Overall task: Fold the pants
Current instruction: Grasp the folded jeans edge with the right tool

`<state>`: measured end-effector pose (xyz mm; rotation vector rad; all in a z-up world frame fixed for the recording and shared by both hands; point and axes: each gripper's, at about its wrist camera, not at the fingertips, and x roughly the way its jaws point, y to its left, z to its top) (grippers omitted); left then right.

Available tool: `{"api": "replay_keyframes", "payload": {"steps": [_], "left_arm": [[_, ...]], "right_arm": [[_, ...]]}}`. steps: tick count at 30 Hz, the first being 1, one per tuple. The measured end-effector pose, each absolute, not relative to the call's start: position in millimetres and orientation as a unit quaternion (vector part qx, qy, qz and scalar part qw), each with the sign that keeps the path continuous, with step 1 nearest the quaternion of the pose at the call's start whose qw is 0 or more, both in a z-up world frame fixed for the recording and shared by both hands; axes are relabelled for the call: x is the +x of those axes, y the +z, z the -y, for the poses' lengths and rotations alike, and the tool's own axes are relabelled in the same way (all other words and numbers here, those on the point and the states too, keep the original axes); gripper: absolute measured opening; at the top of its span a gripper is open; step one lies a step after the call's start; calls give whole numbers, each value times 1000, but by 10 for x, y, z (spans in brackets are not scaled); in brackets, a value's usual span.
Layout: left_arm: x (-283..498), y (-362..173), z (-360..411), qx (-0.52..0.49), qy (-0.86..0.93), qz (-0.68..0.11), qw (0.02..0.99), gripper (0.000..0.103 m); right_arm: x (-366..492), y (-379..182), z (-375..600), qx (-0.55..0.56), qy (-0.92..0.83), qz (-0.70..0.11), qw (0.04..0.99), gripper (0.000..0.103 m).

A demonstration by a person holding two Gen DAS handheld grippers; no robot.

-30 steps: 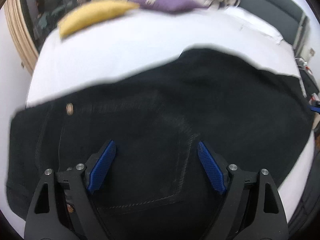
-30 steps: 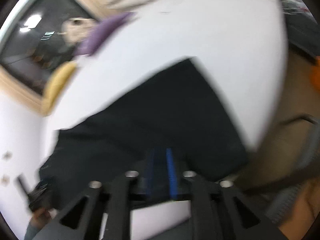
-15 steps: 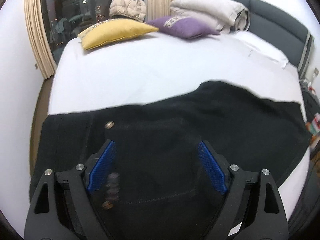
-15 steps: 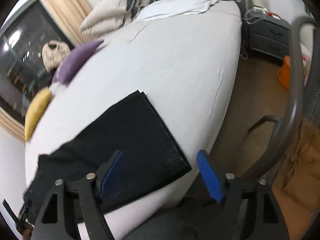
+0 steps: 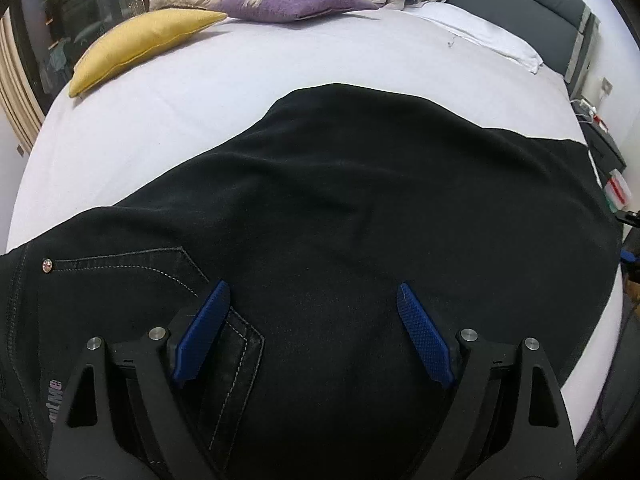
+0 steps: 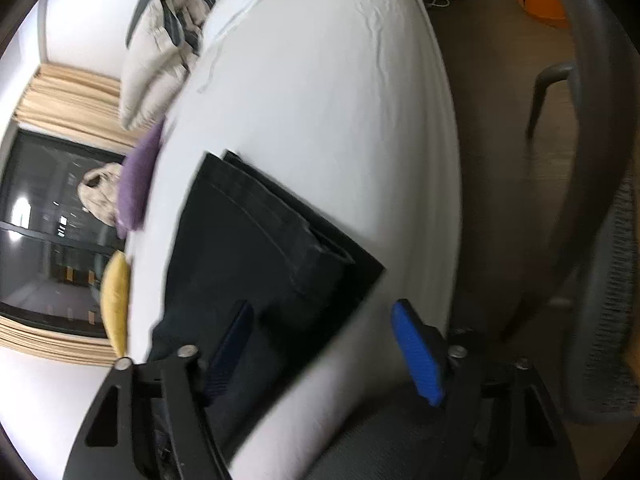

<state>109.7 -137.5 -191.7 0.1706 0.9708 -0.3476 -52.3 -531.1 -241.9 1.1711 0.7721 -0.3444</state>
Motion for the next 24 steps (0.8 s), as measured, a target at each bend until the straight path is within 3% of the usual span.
{"api": "replay_keyframes", "payload": {"steps": [3,7,11,16,24], "left_arm": [[1087,-1897,1337,83,-166,-462,867,86],[980,-1873,1255,81,-166,-460,868,86],[1005,-1908,1224,81,-166,-459,869,86],[989,-1905,1223,81,-166,-459,869,86],[987,-1896,1225,81,-166,-458,869,86]], "right_arm": [[-506,-2409,5306,536,-161,-345,753,61],[-545,-2417,5314,538,-177,-333,754,41],[-591,-2404,5351,542,-182,-313,758,29],[-511,-2340,5362,534,-171,-300,772,22],[-493,-2485,5478,560,-167,-299,755,21]]}}
